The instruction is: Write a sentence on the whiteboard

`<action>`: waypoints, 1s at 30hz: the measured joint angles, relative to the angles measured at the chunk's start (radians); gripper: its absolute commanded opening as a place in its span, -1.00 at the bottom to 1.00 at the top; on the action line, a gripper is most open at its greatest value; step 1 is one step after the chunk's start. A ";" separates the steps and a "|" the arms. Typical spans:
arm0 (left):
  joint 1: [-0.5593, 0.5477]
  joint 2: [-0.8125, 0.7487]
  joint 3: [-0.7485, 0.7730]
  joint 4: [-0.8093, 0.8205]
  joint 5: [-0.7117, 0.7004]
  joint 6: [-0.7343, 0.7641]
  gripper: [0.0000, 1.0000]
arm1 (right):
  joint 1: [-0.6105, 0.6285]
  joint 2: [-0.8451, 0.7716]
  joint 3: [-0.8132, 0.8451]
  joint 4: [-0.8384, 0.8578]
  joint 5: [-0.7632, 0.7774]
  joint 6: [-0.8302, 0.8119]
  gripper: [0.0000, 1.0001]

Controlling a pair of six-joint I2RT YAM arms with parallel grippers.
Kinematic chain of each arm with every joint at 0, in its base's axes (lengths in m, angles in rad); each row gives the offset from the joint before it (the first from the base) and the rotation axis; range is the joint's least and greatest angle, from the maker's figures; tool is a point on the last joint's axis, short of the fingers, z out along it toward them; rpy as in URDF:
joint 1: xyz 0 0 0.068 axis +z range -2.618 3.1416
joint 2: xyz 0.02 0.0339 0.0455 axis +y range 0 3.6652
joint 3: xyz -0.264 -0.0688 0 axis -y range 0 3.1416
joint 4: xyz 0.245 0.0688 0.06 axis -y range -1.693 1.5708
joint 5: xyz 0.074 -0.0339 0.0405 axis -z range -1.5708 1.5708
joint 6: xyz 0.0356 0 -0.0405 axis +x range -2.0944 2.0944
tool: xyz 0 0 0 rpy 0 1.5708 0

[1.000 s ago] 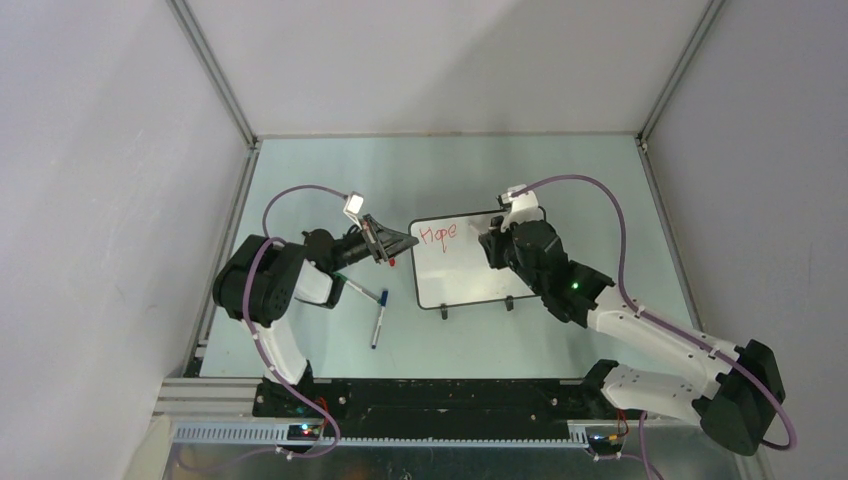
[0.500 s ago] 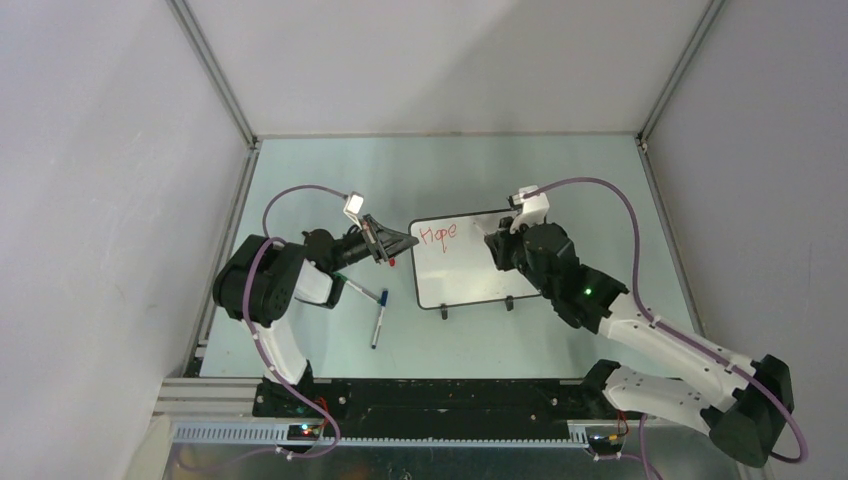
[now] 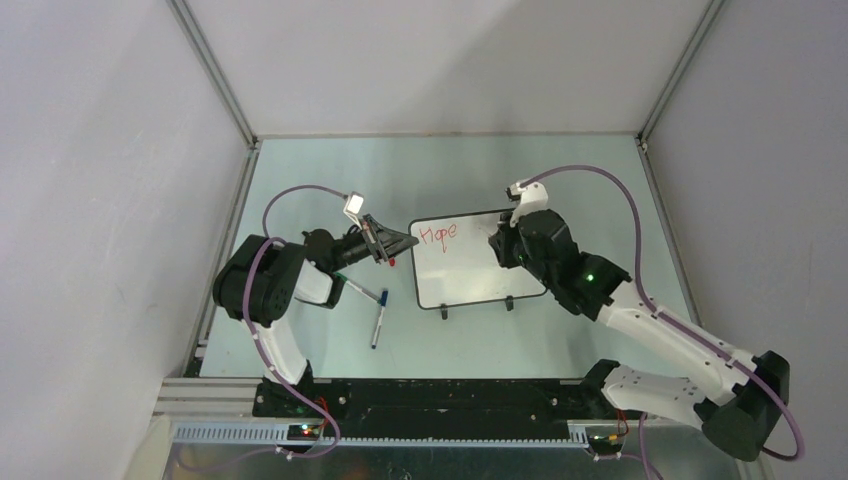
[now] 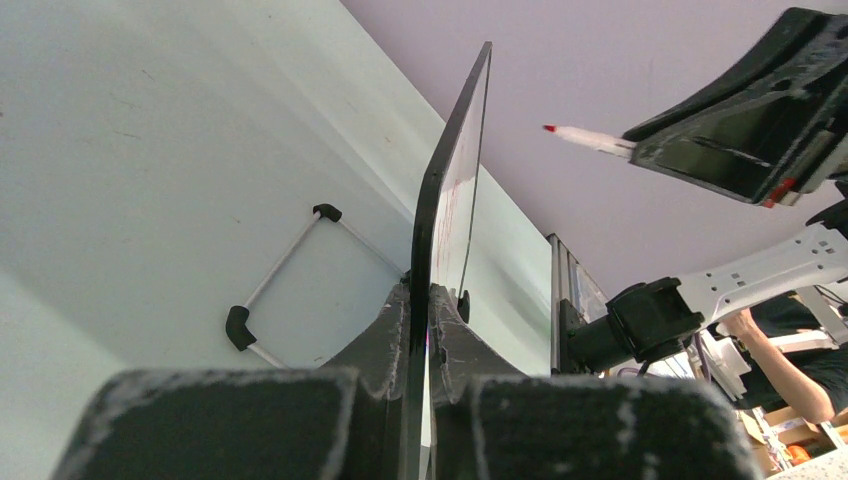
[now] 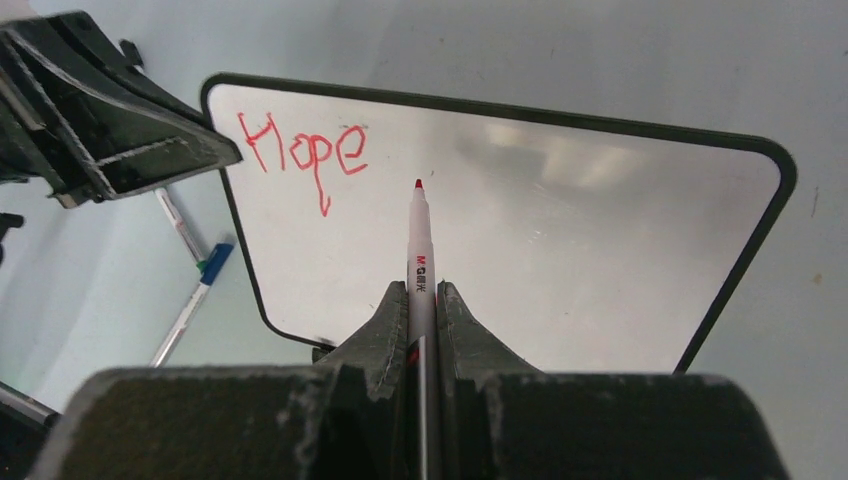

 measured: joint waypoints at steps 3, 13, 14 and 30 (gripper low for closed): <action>0.000 0.000 0.000 0.000 0.000 0.000 -1.00 | -0.040 0.039 0.003 -0.009 -0.040 0.000 -1.00; 0.000 0.000 0.000 0.000 0.000 0.000 -1.00 | -0.063 0.089 0.018 -0.005 -0.098 -0.014 -1.00; 0.000 0.000 0.000 0.000 0.000 0.000 -1.00 | -0.058 0.097 0.024 -0.005 -0.094 -0.018 -1.00; 0.000 0.000 0.000 0.000 0.000 0.001 -1.00 | -0.042 0.130 0.051 -0.001 -0.023 -0.039 -1.00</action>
